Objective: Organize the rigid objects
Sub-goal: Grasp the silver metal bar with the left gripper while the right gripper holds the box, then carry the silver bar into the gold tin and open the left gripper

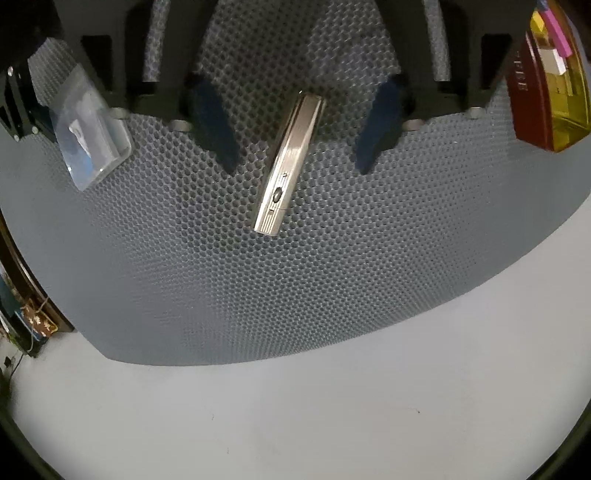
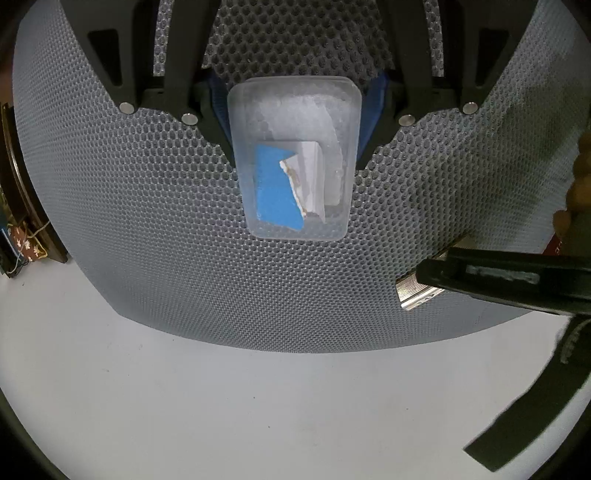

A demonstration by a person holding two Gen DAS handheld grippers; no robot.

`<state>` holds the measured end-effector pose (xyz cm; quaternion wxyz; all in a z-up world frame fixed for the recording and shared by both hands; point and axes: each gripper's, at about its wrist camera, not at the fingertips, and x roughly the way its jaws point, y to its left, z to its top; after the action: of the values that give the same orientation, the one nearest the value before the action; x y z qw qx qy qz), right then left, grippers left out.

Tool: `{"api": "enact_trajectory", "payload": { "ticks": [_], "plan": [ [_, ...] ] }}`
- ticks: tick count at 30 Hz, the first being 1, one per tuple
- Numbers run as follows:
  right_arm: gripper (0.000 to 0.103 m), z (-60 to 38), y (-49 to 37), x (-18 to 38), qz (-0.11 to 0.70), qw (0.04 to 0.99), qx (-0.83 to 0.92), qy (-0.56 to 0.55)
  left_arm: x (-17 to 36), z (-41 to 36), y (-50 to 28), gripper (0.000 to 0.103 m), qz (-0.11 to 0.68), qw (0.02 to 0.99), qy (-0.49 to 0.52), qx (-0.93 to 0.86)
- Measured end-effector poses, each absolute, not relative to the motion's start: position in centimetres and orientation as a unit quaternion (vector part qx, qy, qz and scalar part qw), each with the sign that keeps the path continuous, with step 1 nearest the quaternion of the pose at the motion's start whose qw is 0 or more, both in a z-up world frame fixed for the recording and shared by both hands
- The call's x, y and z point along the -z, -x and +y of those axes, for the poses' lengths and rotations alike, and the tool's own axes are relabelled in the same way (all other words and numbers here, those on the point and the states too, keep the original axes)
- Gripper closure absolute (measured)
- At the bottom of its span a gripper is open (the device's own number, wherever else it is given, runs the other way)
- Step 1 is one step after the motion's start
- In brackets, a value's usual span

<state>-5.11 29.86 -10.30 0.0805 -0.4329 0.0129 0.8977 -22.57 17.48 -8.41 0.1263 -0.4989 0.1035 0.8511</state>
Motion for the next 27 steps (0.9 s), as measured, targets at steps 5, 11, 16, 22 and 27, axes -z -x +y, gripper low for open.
{"api": "enact_trajectory", "payload": {
  "ticks": [5, 11, 16, 22, 27],
  "plan": [
    [0.043, 30.6, 6.1, 10.4, 0.015, 0.080, -0.898, 0.433, 9.4, 17.8, 22.4, 0.074, 0.085, 0.111, 0.505, -0.852],
    [0.043, 30.7, 6.0, 10.4, 0.015, 0.080, -0.898, 0.433, 9.5, 18.9, 21.4, 0.086, 0.088, 0.108, 0.493, -0.859],
    [0.042, 30.7, 6.1, 10.4, 0.015, 0.080, -0.898, 0.433, 9.5, 18.9, 20.8, 0.086, 0.070, 0.099, 0.490, -0.863],
    [0.042, 30.6, 6.1, 10.4, 0.016, 0.080, -0.898, 0.433, 9.1, 18.2, 19.6, 0.086, 0.067, 0.083, 0.493, -0.863],
    [0.043, 29.2, 6.1, 9.8, 0.014, 0.082, -0.898, 0.433, 8.5, 17.3, 18.1, 0.086, 0.054, 0.066, 0.497, -0.864]
  ]
}}
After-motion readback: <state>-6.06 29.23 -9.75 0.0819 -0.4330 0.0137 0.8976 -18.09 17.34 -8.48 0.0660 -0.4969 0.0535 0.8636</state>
